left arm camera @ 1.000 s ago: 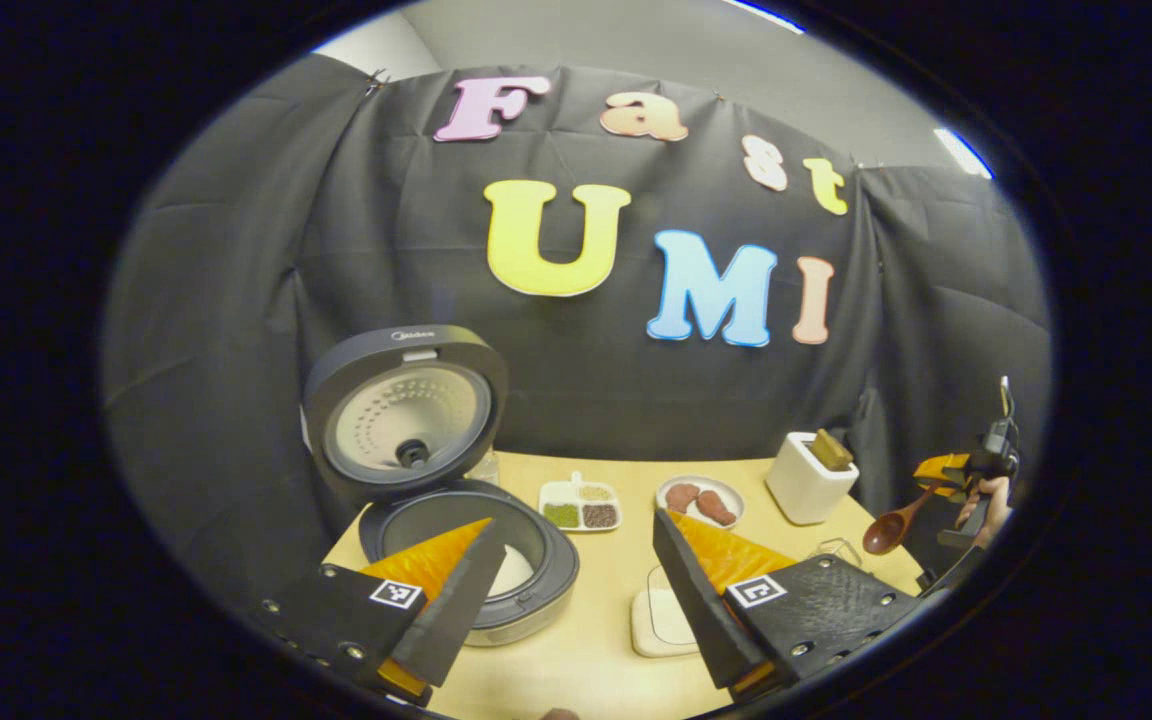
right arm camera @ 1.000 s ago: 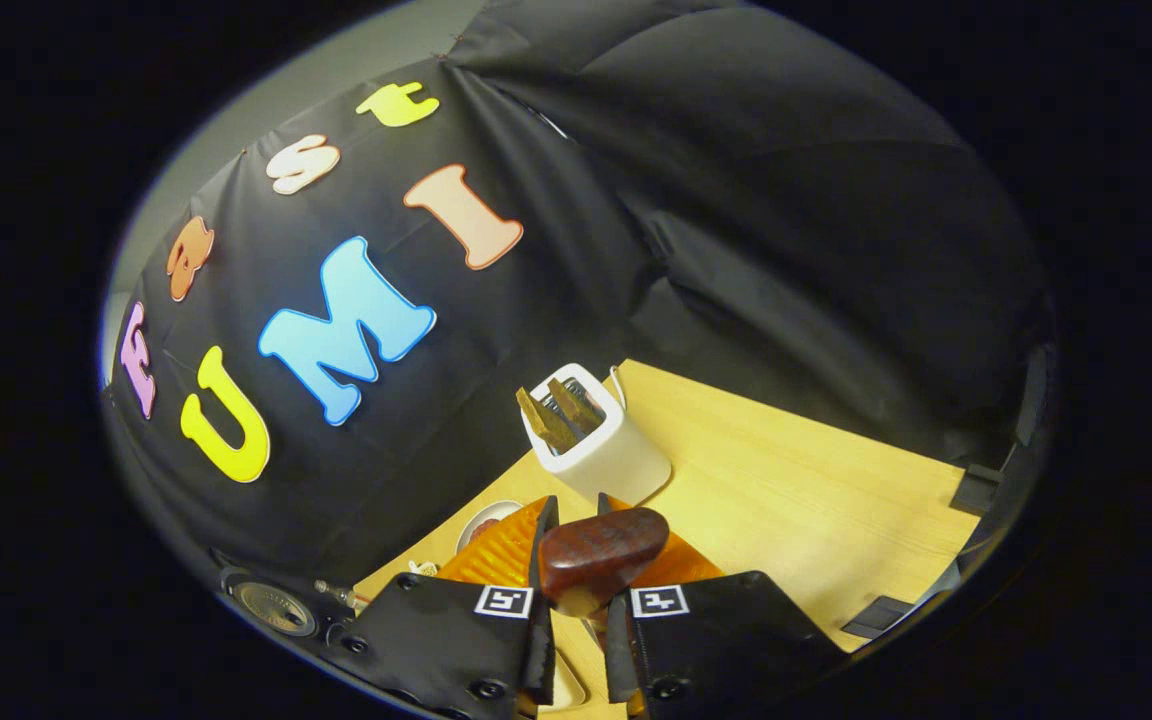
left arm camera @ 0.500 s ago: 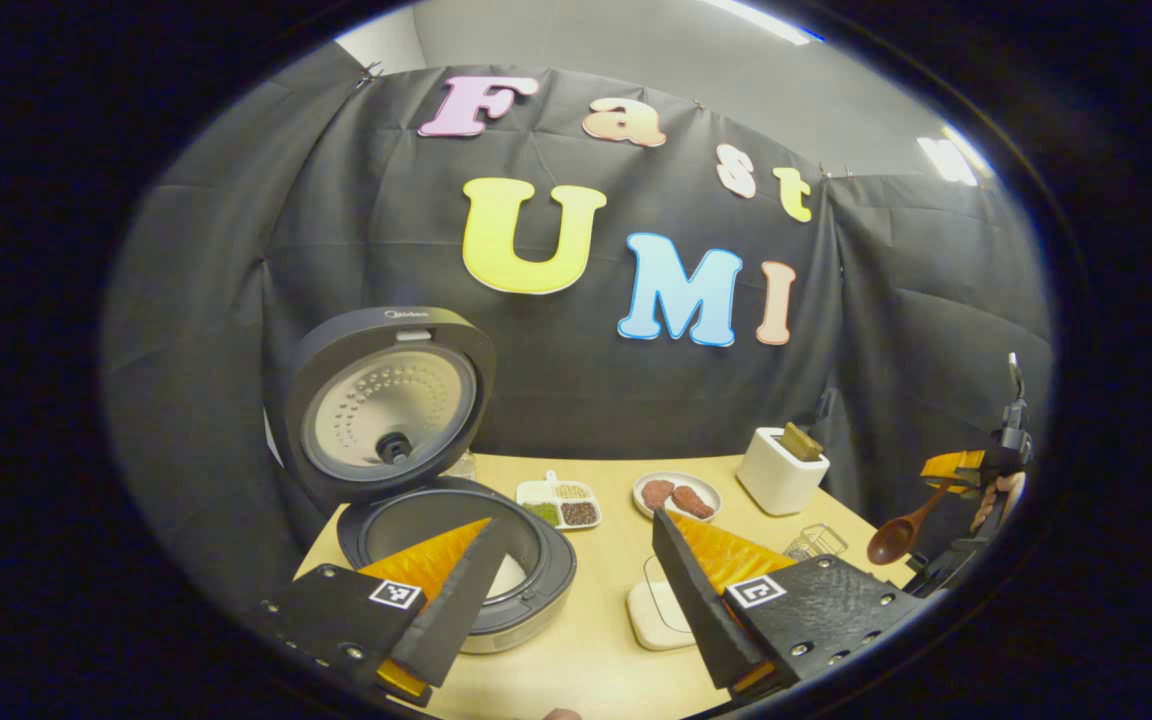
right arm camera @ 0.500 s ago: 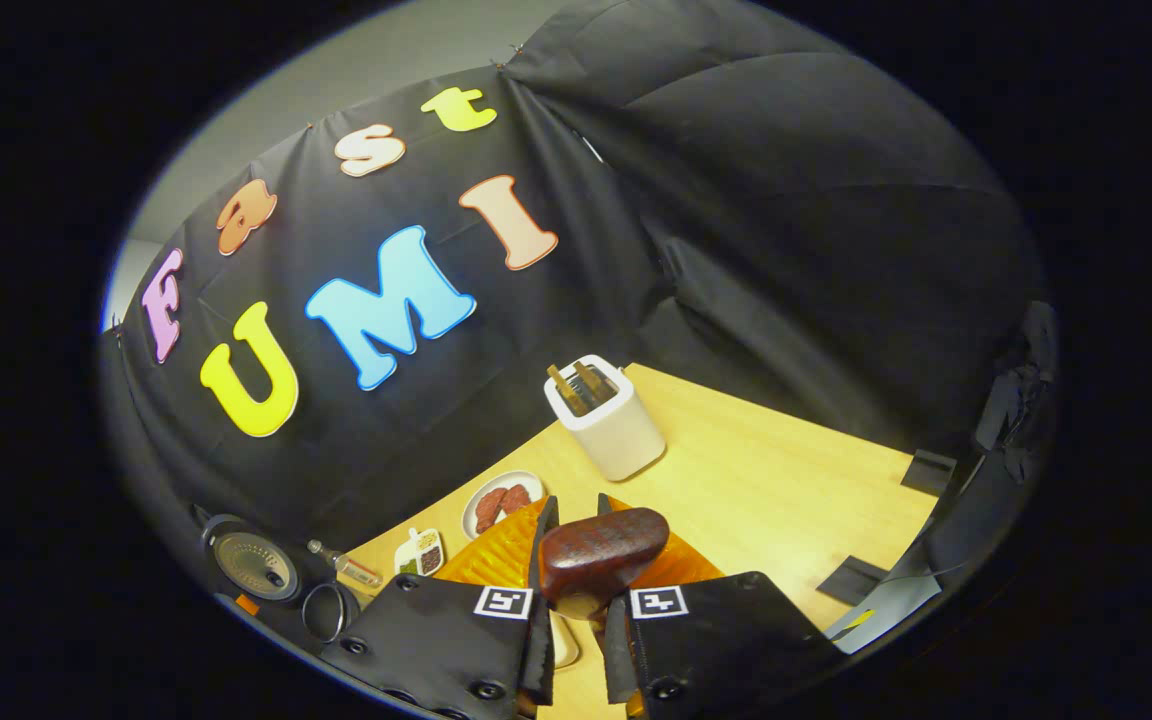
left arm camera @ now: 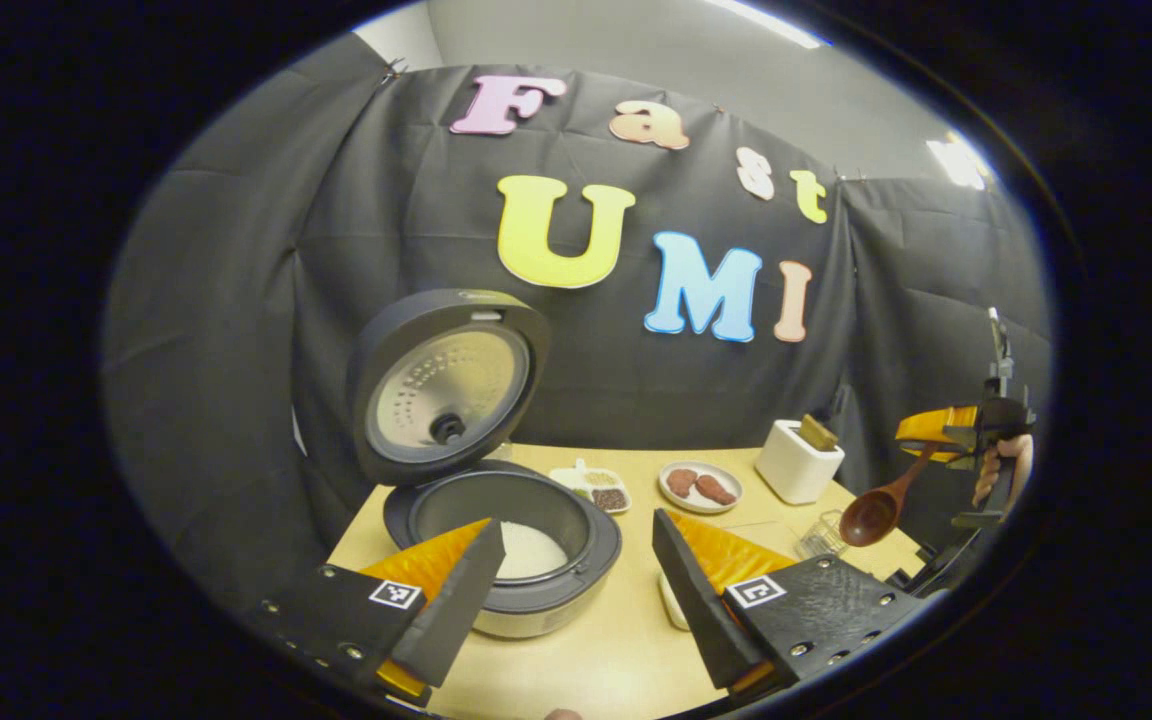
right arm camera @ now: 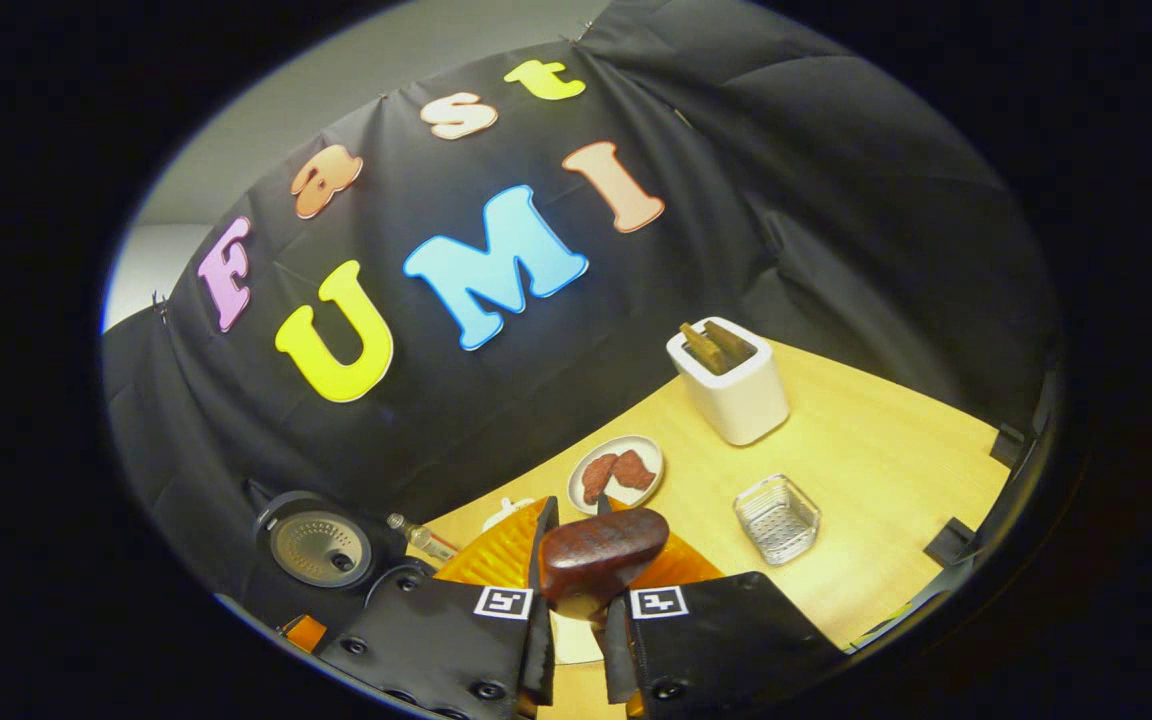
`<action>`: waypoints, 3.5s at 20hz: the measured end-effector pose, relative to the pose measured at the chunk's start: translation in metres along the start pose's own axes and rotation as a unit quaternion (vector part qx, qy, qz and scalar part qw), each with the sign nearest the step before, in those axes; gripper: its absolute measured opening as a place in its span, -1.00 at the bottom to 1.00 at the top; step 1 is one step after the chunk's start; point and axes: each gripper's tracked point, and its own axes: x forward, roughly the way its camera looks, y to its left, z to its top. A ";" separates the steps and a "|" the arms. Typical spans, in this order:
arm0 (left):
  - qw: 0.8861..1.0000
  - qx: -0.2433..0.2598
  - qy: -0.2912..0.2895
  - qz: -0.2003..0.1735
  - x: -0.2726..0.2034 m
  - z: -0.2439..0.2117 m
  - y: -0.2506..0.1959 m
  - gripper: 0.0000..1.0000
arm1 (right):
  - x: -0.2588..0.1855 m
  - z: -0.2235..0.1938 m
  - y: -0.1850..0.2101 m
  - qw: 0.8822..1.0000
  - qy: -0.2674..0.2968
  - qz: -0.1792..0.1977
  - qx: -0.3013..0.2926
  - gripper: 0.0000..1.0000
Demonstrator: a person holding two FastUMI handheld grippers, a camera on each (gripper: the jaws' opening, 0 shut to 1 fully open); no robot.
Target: Close the left gripper, press the button to open the rice cooker; take a wooden spoon from the chopstick holder with the right hand, scoop a spoonful of rice and pour it into the rice cooker, then put the wooden spoon back into the chopstick holder.
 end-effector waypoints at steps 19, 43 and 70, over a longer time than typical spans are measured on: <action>0.997 -0.023 0.033 0.065 -0.008 -0.028 0.056 0.89 | 0.141 -0.168 -0.007 0.975 0.154 -0.030 -0.154 -0.56; 0.998 0.005 0.009 0.065 -0.038 -0.014 0.042 0.87 | 0.118 -0.161 -0.014 0.971 0.191 -0.044 0.140 -0.56; 0.987 -0.062 -0.012 0.146 -0.073 -0.040 0.092 0.87 | 0.112 -0.072 0.042 0.934 0.163 0.039 0.316 -0.57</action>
